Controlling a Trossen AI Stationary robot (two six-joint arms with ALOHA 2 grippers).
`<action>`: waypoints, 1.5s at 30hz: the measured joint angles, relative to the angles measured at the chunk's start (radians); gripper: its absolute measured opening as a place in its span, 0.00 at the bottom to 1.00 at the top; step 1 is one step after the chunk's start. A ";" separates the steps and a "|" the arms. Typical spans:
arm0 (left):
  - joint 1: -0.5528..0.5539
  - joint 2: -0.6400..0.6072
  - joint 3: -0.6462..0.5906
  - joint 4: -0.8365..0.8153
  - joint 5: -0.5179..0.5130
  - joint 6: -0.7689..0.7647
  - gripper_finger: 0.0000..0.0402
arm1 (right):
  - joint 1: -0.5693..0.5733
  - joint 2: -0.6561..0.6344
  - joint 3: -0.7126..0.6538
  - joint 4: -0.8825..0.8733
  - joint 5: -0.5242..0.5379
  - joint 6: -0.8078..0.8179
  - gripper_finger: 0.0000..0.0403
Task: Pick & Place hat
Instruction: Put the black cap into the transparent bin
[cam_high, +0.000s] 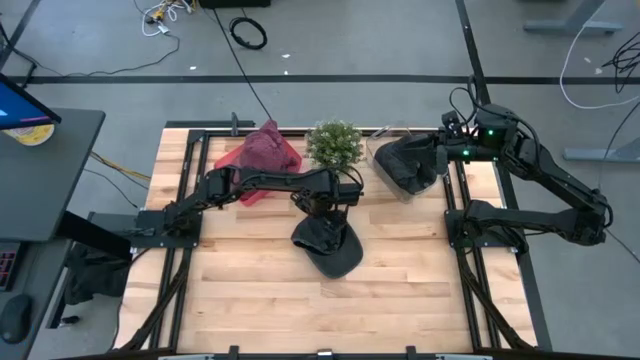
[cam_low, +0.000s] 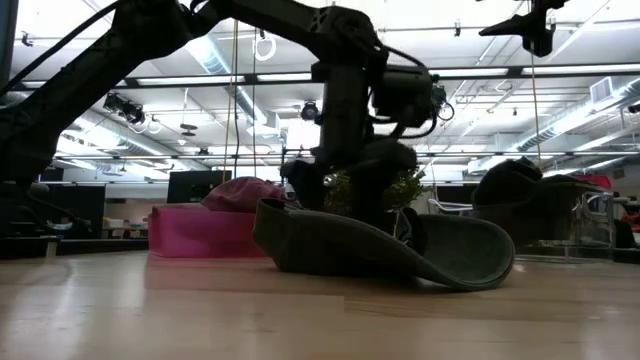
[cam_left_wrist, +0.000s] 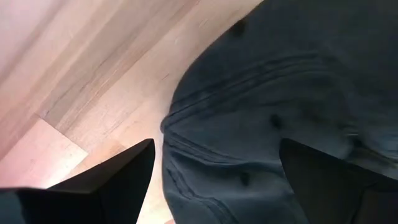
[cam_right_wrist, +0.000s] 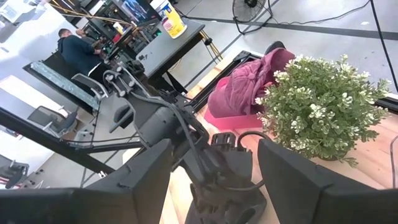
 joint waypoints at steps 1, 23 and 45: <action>0.000 0.000 -0.014 0.001 -0.001 0.000 0.87 | 0.000 0.001 0.000 0.001 0.000 0.000 0.60; 0.003 -0.028 -0.177 0.135 0.092 0.079 0.43 | 0.000 0.041 0.000 0.029 0.001 0.011 0.60; -0.040 -0.486 -0.175 0.079 -0.002 -0.033 0.14 | 0.000 0.024 0.000 0.024 -0.083 0.045 0.60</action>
